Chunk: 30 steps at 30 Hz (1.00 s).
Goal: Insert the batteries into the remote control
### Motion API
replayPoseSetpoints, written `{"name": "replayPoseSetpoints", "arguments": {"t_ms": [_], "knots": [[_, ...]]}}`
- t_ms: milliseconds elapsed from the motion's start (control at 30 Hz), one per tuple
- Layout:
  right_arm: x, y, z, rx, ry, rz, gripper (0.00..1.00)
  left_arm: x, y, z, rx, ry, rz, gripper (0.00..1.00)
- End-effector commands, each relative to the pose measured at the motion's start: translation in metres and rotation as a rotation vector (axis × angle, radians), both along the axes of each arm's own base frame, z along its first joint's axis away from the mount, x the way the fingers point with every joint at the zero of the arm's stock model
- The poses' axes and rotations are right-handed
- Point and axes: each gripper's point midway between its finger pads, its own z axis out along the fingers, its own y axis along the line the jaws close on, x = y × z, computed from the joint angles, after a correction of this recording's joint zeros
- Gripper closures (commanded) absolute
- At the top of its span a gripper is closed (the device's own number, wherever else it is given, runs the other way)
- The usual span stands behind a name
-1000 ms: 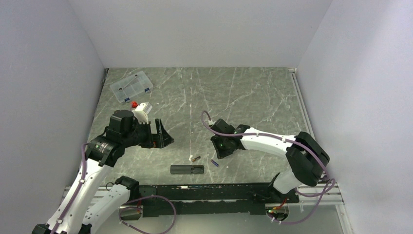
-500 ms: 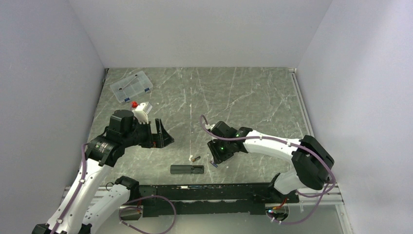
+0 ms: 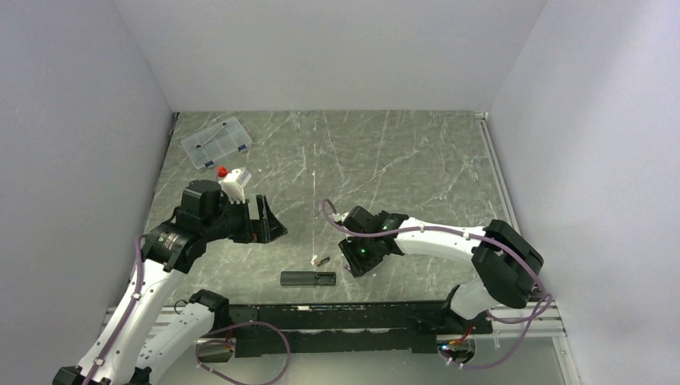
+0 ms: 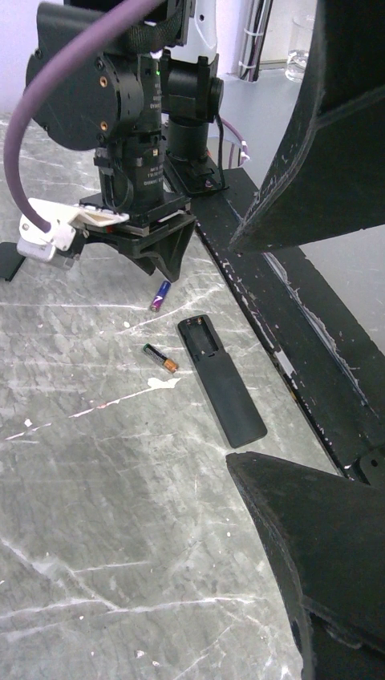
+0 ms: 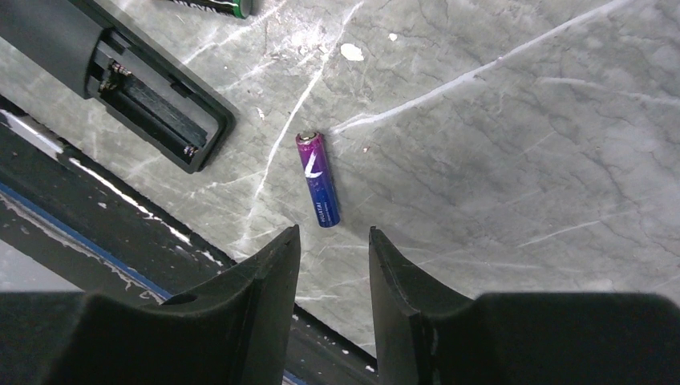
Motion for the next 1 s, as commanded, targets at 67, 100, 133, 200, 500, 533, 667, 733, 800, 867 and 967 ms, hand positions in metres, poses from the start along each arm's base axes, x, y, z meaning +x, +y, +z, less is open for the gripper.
{"name": "replayPoseSetpoints", "arguments": {"t_ms": [67,100,133,200,500,533,667,733,800,867,967], "knots": [[0.012,0.017,0.007,0.028,-0.051,0.031,0.62,0.004,-0.002,0.003,-0.009,-0.034,-0.016,0.01],[0.013,0.019,0.007,0.029,-0.053,0.033,0.63,0.003,-0.002,0.003,-0.009,-0.033,-0.016,0.01],[0.013,0.02,0.007,0.03,-0.055,0.035,0.63,0.003,-0.002,0.003,-0.009,-0.032,-0.017,0.01],[0.015,0.021,0.008,0.03,-0.06,0.039,0.63,0.004,-0.002,0.003,-0.008,-0.029,-0.015,0.01],[0.015,0.021,0.002,0.011,-0.063,0.058,0.66,0.004,-0.002,0.002,-0.008,-0.024,-0.01,0.0],[0.014,0.02,0.001,0.006,-0.063,0.059,0.66,0.004,-0.002,0.002,-0.007,-0.023,-0.01,0.01],[0.014,0.02,-0.001,0.0,-0.063,0.066,0.68,0.005,-0.002,0.001,-0.006,-0.019,-0.012,0.0],[0.013,0.02,-0.002,-0.005,-0.061,0.07,0.69,0.005,-0.003,0.0,-0.005,-0.015,-0.012,0.01],[0.011,0.02,-0.004,-0.013,-0.061,0.077,0.7,0.005,-0.002,0.0,-0.005,-0.014,-0.011,0.01],[0.011,0.019,-0.005,-0.024,-0.063,0.08,0.7,0.005,-0.002,0.0,-0.006,-0.017,-0.01,0.01],[0.009,0.018,-0.007,-0.039,-0.066,0.084,0.72,0.005,-0.002,0.0,-0.006,-0.016,-0.009,0.01]]}}
